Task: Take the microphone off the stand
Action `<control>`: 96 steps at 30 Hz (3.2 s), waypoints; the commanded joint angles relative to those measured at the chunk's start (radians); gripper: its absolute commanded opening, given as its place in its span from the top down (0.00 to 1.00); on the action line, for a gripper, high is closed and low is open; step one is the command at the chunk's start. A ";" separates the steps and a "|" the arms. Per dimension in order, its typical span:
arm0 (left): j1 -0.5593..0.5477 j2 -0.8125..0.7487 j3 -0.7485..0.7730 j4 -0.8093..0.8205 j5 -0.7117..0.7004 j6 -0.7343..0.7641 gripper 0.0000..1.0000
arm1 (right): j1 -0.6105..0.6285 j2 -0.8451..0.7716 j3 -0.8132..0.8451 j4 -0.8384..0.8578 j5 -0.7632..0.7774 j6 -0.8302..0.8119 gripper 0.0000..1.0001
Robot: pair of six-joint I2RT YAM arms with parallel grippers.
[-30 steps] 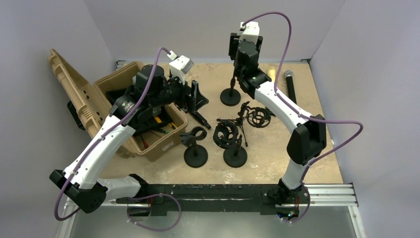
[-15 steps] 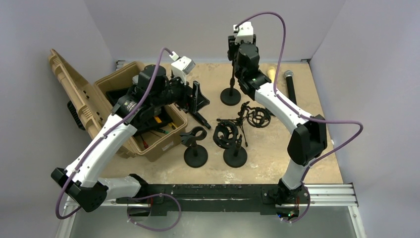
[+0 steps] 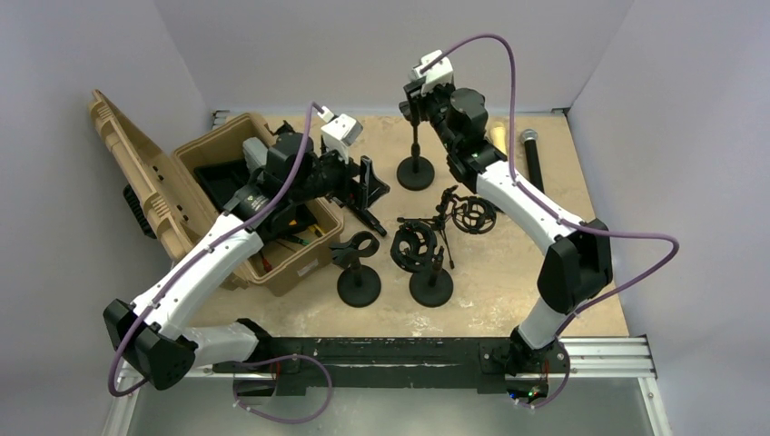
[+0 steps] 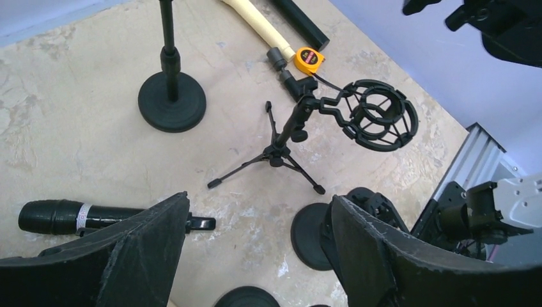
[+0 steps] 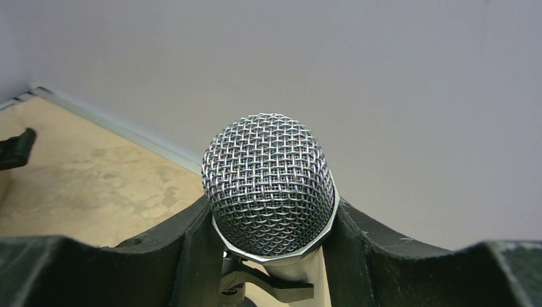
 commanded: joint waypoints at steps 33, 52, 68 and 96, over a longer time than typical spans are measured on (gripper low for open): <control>0.024 0.524 0.260 0.609 -0.151 0.284 0.33 | -0.081 -0.026 0.077 -0.033 -0.458 -0.004 1.00; 0.063 0.572 0.283 0.647 -0.058 0.202 1.00 | -0.081 -0.005 0.097 -0.047 -0.479 0.017 1.00; 0.070 0.504 0.189 0.549 -0.011 0.127 1.00 | -0.237 -0.198 0.082 0.210 -0.539 0.424 1.00; 0.079 0.512 0.429 0.181 -0.002 -0.025 1.00 | -0.403 0.291 0.281 -0.383 -0.195 0.414 1.00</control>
